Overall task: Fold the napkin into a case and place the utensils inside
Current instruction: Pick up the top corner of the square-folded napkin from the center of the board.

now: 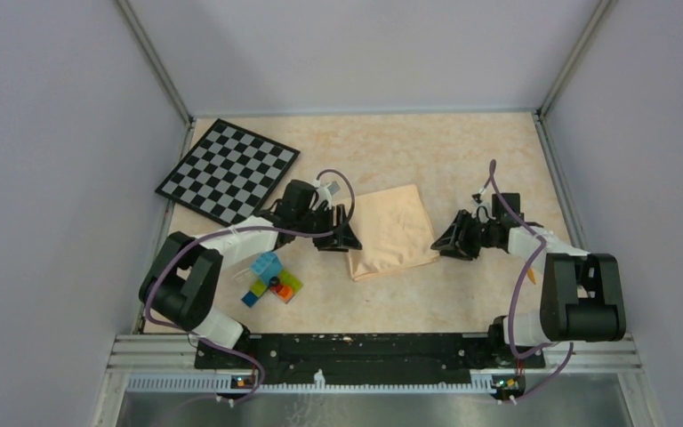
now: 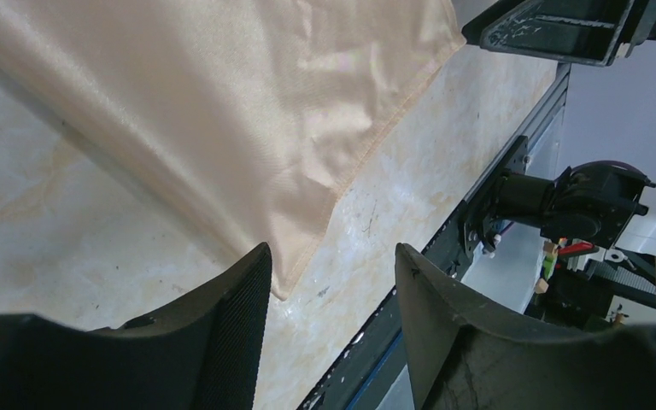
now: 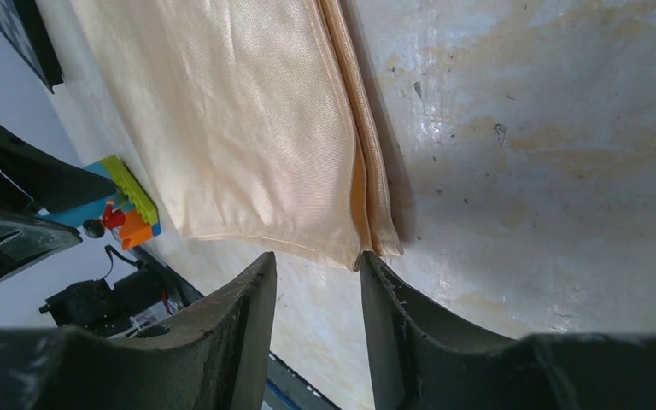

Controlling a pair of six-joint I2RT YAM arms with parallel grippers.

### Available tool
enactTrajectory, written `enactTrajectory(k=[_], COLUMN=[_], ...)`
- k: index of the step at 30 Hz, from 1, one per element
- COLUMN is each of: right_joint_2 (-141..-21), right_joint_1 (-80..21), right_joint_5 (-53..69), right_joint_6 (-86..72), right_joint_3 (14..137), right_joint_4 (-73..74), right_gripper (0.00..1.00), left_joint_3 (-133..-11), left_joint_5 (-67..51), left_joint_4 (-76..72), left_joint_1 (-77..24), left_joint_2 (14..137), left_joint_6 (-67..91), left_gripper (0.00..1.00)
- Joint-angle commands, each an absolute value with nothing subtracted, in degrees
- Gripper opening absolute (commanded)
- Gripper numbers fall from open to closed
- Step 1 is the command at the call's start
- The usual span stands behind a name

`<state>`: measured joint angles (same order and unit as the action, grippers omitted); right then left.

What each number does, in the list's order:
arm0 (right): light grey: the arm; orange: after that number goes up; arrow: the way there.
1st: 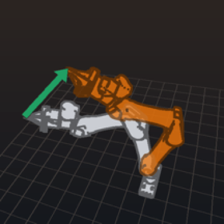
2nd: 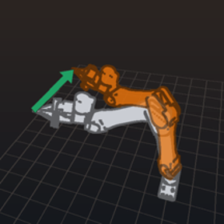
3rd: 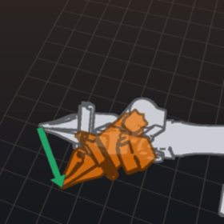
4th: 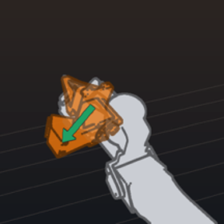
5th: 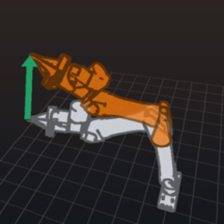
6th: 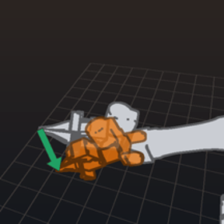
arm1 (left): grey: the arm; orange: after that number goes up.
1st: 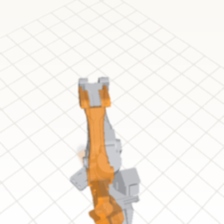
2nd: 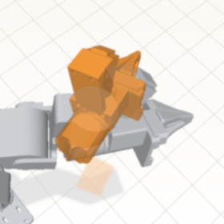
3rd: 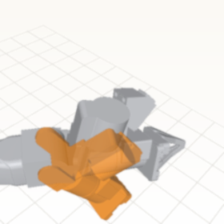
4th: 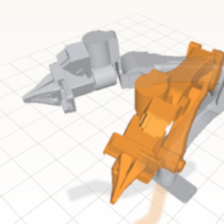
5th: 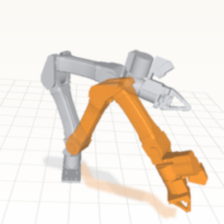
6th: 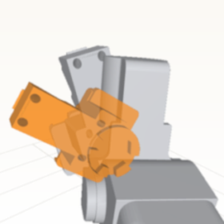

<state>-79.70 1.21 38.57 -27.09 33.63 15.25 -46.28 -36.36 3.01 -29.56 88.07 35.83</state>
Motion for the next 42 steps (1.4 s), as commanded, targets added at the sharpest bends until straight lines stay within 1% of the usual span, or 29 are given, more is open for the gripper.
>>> enactTrajectory(k=[1,7,12,14,17,20,23,24,25,26,28,30,33,36,39,42], right_joint_2=[-80.16,-79.88,-79.63,-79.92,-80.79,-81.79,-81.59,-81.5,-81.45,-81.35,-80.64,-79.58,-79.45,-80.67,-85.15,-91.52], right_joint_1=[1.3,1.32,1.32,1.36,1.32,1.32,1.3,1.26,1.19,0.99,0.38,-2.75,-7.16,-11.02,-14.38,-17.7], right_joint_5=[39.3,38.16,37.8,38.17,38.78,39.13,38.94,39.13,39.18,38.97,37.53,35.7,33.9,34.01,35.76,38.77], right_joint_6=[-25.71,-25.4,-25.27,-25.38,-25.75,-25.72,-25.43,-25.4,-25.37,-25.17,-24.7,-24.32,-24.36,-25.29,-26.63,-29.43], right_joint_3=[33.77,32.77,32.73,32.5,32.19,32.36,33.09,33.24,33.61,34.09,35.58,37.38,40.64,44.08,47.63,51.46], right_joint_4=[13.47,14.52,14.69,14.13,12.78,12.15,12.3,12.37,12.62,13.07,14.85,16.53,18.44,17.8,15.16,10.16], right_gripper=[0.41,0.43,0.42,0.4,0.33,0.3,0.22,0.16,0.06,0.0,0.0,0.0,0.0,0.0,0.0,0.0], left_joint_3=[-45.2,-43.94,-43.55,-43.35,-43.21,-42.96,-42.48,-42.19,-41.89,-41.51,-40.59,-40.02,-39.41,-38.0,-36.64,-35.0], left_joint_5=[-36.92,-36.47,-36.65,-36.57,-36.24,-35.61,-35.1,-35.07,-35.05,-35.33,-35.82,-35.96,-35.59,-34.66,-33.86,-33.93], left_joint_4=[0.43,0.43,0.39,0.41,0.43,0.44,0.41,0.44,0.39,-1.26,-2.97,-4.09,-5.01,-5.33,-5.47,-6.29], left_joint_1=[-29.44,-29.44,-29.44,-29.41,-29.42,-29.44,-29.43,-29.41,-29.44,-29.49,-29.8,-30.57,-31.66,-31.83,-31.86,-31.96], left_joint_2=[87.75,86.97,87.25,87.15,87.38,87.85,88.34,88.62,88.95,89.33,90.34,91.49,92.88,92.74,91.83,90.6], left_joint_6=[35.47,35.47,35.43,35.42,35.28,34.95,34.59,34.62,34.79,35.08,35.95,36.5,36.97,37.18,37.3,37.97], left_gripper=[0.6,0.59,0.59,0.59,0.59,0.59,0.62,0.63,0.63,0.63,0.61,0.59,0.51,0.46,0.46,0.51])
